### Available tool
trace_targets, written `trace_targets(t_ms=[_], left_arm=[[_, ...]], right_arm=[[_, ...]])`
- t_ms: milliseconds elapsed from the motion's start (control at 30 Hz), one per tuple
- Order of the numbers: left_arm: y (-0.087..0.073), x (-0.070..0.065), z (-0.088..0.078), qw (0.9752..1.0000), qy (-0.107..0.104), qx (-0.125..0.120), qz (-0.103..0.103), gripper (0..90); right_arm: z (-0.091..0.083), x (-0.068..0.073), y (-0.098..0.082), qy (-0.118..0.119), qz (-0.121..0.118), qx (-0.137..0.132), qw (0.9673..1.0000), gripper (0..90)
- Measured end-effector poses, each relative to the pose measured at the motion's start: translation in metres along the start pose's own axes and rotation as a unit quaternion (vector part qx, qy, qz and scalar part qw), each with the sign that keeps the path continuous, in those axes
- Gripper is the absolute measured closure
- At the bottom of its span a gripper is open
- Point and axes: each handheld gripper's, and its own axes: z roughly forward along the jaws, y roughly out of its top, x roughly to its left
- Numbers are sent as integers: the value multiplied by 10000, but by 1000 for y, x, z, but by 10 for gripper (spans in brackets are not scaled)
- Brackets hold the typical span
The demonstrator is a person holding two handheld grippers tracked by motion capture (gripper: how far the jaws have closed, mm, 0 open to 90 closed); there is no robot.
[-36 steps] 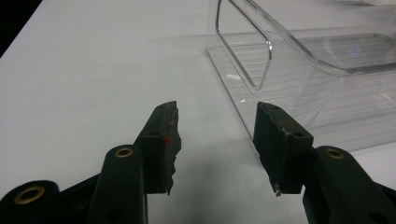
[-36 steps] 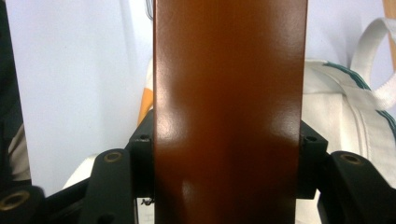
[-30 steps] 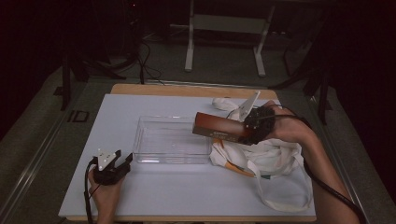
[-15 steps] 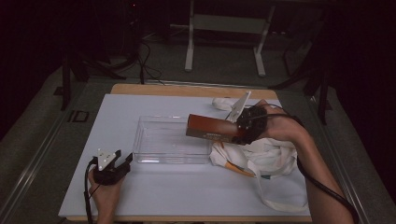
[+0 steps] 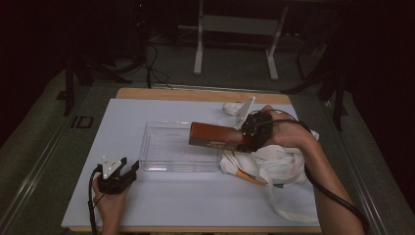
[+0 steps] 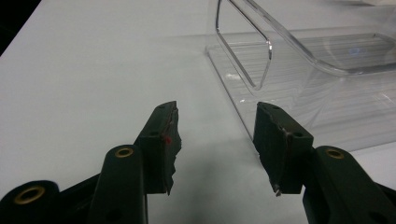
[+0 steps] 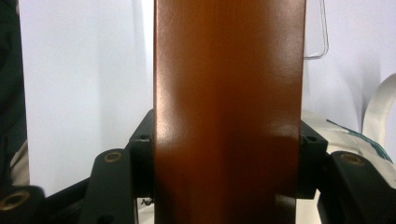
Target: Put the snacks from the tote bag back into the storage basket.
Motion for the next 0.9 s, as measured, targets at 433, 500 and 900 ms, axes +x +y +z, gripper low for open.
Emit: trace_targets(t_ms=[433, 500, 900], left_arm=[[0, 0, 0, 10000, -5, -3, -8, 508], [0, 0, 0, 10000, -4, -4, -7, 508], [0, 0, 0, 10000, -2, 1, -5, 508]], right_arm=[[7, 0, 13, 46, -116, 99, 9999, 427], [8, 0, 14, 62, -112, 101, 9999, 427], [16, -2, 22, 115, -169, 112, 9997, 427]])
